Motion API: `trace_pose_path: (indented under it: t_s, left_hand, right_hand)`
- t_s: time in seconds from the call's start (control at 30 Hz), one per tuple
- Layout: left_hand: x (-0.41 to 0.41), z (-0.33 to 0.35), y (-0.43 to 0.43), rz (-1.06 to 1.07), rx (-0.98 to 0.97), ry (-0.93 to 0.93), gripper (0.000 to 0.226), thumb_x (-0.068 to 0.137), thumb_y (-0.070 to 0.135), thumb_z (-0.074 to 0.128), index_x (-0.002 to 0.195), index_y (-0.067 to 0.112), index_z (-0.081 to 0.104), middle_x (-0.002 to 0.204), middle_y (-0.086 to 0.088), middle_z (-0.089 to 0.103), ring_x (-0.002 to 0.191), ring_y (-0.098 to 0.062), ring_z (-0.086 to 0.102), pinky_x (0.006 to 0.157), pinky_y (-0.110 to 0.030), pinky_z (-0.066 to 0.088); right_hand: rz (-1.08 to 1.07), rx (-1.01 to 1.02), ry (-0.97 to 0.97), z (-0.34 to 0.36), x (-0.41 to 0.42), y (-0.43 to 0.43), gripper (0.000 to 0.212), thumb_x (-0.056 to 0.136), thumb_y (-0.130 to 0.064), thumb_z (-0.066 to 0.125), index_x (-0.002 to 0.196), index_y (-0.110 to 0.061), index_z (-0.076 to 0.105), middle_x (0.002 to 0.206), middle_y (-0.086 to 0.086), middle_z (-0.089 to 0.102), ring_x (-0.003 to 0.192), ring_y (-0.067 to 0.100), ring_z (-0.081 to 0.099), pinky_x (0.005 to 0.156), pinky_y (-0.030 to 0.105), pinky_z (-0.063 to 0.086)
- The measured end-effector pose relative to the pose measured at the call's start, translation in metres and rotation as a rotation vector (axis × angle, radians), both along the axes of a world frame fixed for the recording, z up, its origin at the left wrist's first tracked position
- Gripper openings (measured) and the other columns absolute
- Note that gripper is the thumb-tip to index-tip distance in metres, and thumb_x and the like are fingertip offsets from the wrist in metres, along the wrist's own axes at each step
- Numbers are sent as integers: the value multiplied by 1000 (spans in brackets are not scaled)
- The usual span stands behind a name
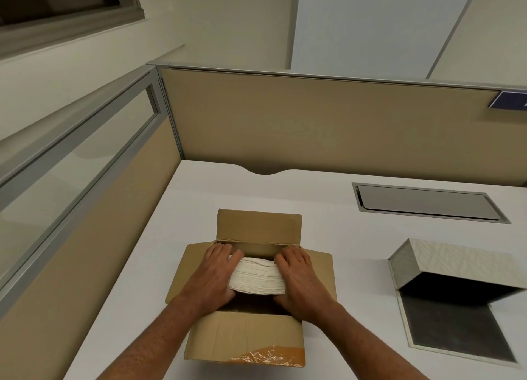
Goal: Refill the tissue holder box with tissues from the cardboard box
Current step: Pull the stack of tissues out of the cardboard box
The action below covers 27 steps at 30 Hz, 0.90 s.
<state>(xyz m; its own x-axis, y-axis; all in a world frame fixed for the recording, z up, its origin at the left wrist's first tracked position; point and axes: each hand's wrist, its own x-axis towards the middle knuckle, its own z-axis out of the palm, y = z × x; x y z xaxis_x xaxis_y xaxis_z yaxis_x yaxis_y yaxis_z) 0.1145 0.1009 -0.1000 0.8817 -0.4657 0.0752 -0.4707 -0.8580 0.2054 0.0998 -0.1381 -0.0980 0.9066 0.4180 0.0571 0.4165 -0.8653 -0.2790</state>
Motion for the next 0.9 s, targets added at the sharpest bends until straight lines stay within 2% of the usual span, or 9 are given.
trace_pose_path:
  t_s: [0.1, 0.23, 0.37, 0.57, 0.73, 0.9]
  left_hand:
    - [-4, 3, -1, 37, -30, -35, 67, 69, 28, 74, 130, 18, 47, 125, -9, 55, 120, -27, 49, 110, -42, 40]
    - [-11, 8, -4, 101, -32, -35, 71, 71, 25, 75, 135, 18, 46, 134, -12, 54, 128, -32, 48, 110, -44, 40]
    - [-16, 18, -4, 145, -41, -39, 71, 73, 25, 73, 138, 19, 46, 140, -10, 52, 132, -30, 44, 112, -42, 40]
    - [-21, 37, -3, 171, -64, -71, 70, 73, 29, 75, 137, 21, 48, 137, -7, 54, 128, -27, 47, 110, -41, 39]
    - [-22, 63, -7, 166, -77, -119, 71, 71, 28, 76, 137, 22, 48, 137, -7, 54, 127, -26, 47, 109, -41, 39]
    - [-18, 100, -16, 145, -89, -99, 73, 76, 37, 73, 140, 31, 38, 142, 0, 46, 130, -20, 38, 109, -37, 39]
  right_hand:
    - [2, 46, -21, 2, -1, -1, 69, 77, -51, 71, 132, -23, 40, 141, 3, 41, 134, 23, 31, 112, 38, 35]
    - [0, 89, -42, 7, -4, -3, 69, 77, -50, 73, 132, -23, 42, 144, 4, 39, 133, 22, 33, 106, 32, 41]
    - [-17, 137, -38, 12, -10, -3, 68, 78, -44, 74, 134, -21, 43, 141, 4, 42, 127, 20, 41, 100, 25, 44]
    - [-35, 225, -11, 28, -13, -5, 68, 79, -44, 71, 136, -25, 39, 143, 1, 36, 123, 18, 42, 91, 13, 41]
    - [-63, 253, -20, 47, -14, -13, 70, 79, -48, 69, 139, -30, 37, 137, -3, 39, 120, 15, 42, 91, 17, 45]
    - [-46, 313, -80, 77, -16, -32, 71, 78, -50, 70, 138, -31, 37, 133, -5, 43, 117, 12, 44, 89, 22, 51]
